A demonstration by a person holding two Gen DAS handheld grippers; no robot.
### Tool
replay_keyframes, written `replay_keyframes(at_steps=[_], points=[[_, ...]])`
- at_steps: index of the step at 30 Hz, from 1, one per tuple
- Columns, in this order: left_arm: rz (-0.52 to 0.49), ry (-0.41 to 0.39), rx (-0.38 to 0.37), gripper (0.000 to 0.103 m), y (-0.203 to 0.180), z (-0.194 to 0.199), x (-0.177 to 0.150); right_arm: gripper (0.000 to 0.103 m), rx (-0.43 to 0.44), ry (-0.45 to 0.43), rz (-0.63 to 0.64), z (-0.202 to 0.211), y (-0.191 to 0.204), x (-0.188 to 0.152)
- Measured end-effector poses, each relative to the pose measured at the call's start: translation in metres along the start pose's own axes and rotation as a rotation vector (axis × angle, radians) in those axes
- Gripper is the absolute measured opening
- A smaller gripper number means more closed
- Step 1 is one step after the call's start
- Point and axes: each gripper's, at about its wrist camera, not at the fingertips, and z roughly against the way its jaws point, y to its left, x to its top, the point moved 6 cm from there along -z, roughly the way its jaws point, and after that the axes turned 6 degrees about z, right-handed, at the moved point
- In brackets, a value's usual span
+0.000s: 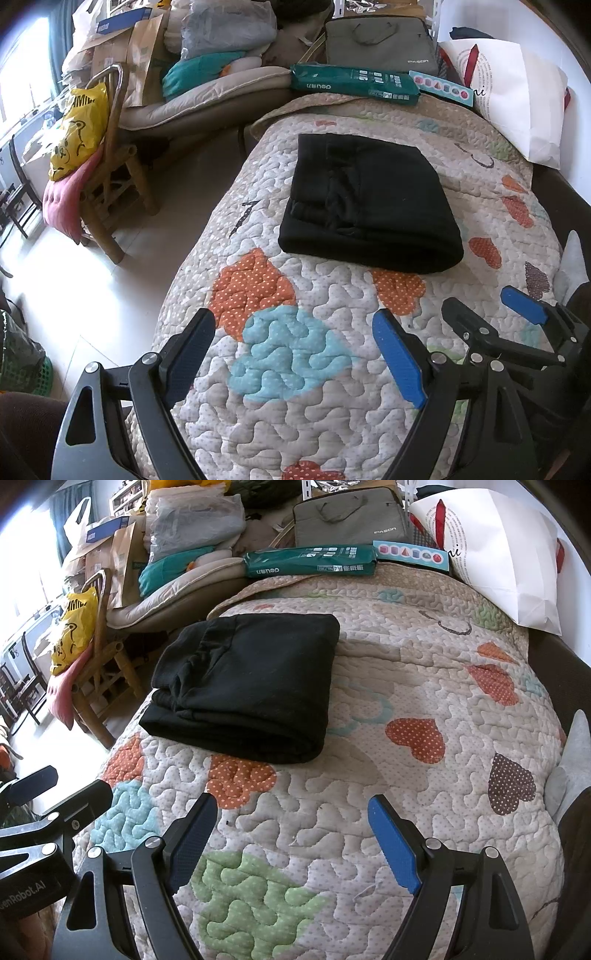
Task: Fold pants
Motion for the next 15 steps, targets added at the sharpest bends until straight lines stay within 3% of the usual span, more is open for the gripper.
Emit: replay_keyframes(at_steps=[15], points=[[-0.001, 0.020, 0.000, 0.086, 0.0017, -0.0034, -0.0015, 0.088, -0.001, -0.001, 0.000, -0.0002, -0.0003, -0.0001]])
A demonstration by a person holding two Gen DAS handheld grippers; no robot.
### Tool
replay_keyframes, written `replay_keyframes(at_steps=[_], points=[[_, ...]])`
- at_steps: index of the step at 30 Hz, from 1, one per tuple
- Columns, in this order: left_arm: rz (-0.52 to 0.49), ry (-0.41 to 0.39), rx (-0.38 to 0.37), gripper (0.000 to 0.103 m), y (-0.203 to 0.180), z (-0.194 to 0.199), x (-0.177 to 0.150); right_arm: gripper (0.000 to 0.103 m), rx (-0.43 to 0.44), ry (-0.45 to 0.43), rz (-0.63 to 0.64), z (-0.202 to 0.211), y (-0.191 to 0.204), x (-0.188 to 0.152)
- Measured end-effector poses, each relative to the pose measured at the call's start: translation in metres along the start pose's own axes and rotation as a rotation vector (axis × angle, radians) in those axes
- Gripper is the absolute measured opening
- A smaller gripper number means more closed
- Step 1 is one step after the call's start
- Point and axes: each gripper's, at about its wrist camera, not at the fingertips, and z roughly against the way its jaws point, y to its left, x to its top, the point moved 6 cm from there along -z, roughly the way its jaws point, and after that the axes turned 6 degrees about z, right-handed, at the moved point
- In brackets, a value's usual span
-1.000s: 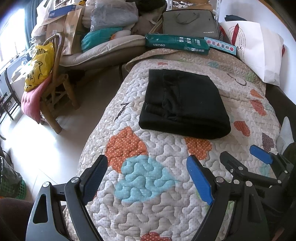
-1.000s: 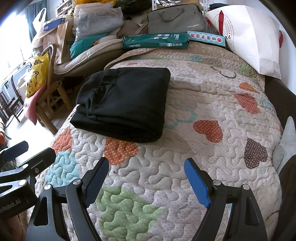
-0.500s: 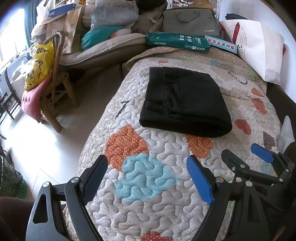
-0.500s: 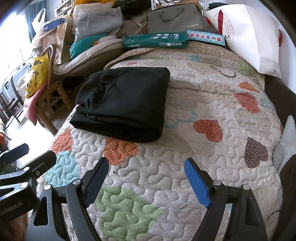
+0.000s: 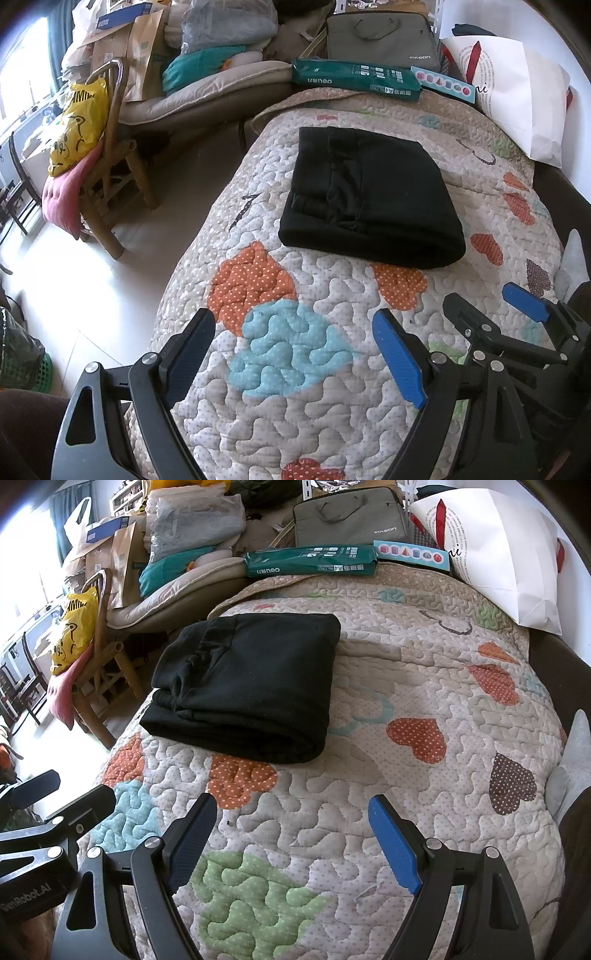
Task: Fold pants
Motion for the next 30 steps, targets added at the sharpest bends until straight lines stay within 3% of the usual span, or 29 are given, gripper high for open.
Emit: replay_keyframes(at_steps=[30], points=[[0.014, 0.020, 0.004, 0.086, 0.0048, -0.0042, -0.0027, 0.089, -0.002, -0.001, 0.002, -0.0005, 0.0042, -0.0005]])
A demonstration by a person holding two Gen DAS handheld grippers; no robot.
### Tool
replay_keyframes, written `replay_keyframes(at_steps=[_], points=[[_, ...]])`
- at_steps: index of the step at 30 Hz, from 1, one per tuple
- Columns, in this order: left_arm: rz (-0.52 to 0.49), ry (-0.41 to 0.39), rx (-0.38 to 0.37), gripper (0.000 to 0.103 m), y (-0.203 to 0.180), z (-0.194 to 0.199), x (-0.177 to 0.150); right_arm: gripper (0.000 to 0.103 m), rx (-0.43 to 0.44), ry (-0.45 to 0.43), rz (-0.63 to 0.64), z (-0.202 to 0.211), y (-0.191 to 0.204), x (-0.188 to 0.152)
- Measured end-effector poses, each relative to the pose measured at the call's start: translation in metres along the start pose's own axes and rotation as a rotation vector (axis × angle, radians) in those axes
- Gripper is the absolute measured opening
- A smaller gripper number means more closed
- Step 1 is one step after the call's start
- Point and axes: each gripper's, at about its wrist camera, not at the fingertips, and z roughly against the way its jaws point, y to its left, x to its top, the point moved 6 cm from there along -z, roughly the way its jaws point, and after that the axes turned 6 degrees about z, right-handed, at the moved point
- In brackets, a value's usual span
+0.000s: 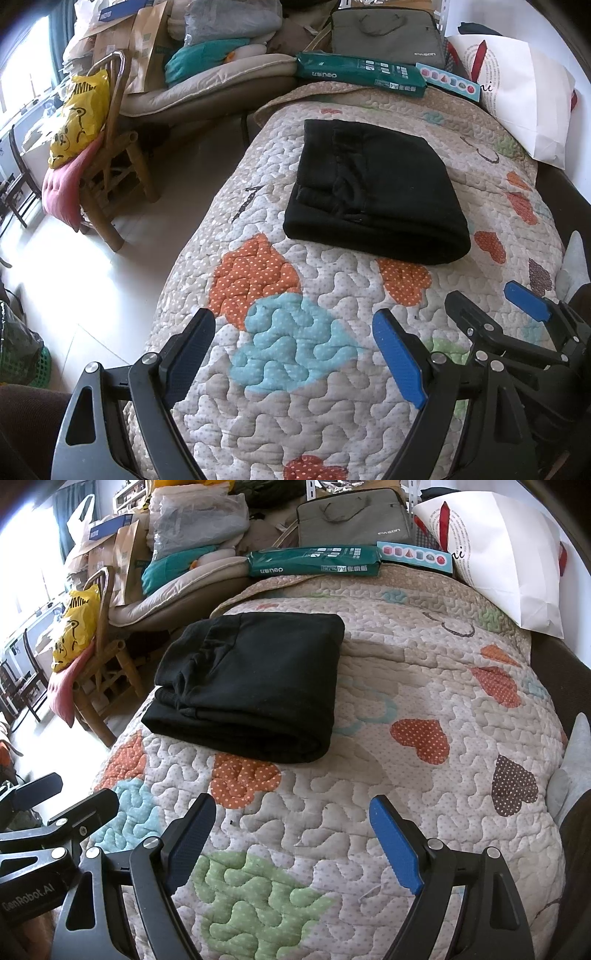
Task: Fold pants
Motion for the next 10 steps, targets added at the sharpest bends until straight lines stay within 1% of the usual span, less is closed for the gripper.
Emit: replay_keyframes(at_steps=[10], points=[[0.011, 0.004, -0.003, 0.086, 0.0051, 0.0032, 0.0005, 0.089, 0.006, -0.024, 0.005, 0.0030, 0.0054, 0.0067]])
